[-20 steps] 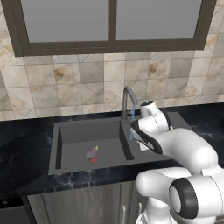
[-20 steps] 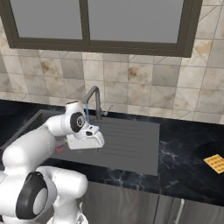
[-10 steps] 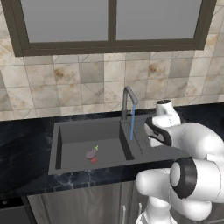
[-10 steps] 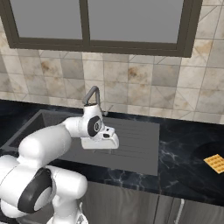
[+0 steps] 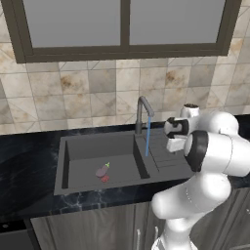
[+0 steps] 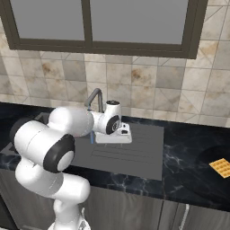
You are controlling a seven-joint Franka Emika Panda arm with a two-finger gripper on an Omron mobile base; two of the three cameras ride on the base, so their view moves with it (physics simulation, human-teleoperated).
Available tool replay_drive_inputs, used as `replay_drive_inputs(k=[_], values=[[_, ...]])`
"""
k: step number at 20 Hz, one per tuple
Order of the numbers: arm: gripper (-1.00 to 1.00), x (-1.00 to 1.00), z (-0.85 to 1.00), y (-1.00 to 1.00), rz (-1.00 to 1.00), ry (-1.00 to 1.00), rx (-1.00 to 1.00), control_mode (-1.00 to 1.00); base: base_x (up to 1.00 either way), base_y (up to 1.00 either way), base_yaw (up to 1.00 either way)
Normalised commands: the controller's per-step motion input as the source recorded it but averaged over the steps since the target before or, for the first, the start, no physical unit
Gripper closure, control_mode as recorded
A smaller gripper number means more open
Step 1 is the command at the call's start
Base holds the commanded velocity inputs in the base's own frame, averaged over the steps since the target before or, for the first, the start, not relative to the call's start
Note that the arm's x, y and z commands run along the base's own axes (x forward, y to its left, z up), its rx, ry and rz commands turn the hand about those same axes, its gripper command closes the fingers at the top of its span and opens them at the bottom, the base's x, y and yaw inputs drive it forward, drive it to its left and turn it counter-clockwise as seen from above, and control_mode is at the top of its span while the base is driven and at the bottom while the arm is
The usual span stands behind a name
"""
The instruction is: Turn on the sink faucet. Then move the eggplant from the counter to the sink. Turn off the sink. Move the vegetable from the sink to the pot next to the stove. Finally move the pot to the front right burner.
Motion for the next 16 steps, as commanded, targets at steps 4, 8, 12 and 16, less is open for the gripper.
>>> replay_drive_inputs(k=[4,8,12,16], values=[[-1.0,0.37,-0.04,-0.05,0.3,-0.09,0.14,-1.0,0.0,0.0,0.0],[-1.0,0.5,-0.01,-0.08,0.24,-0.09,0.13,-1.0,0.0,0.0,0.0],[-1.0,0.7,0.0,-0.02,0.22,-0.1,0.13,-1.0,0.0,0.0,0.0],[-1.0,0.68,-0.01,0.0,0.22,-0.12,0.08,-1.0,0.0,0.0,0.0]])
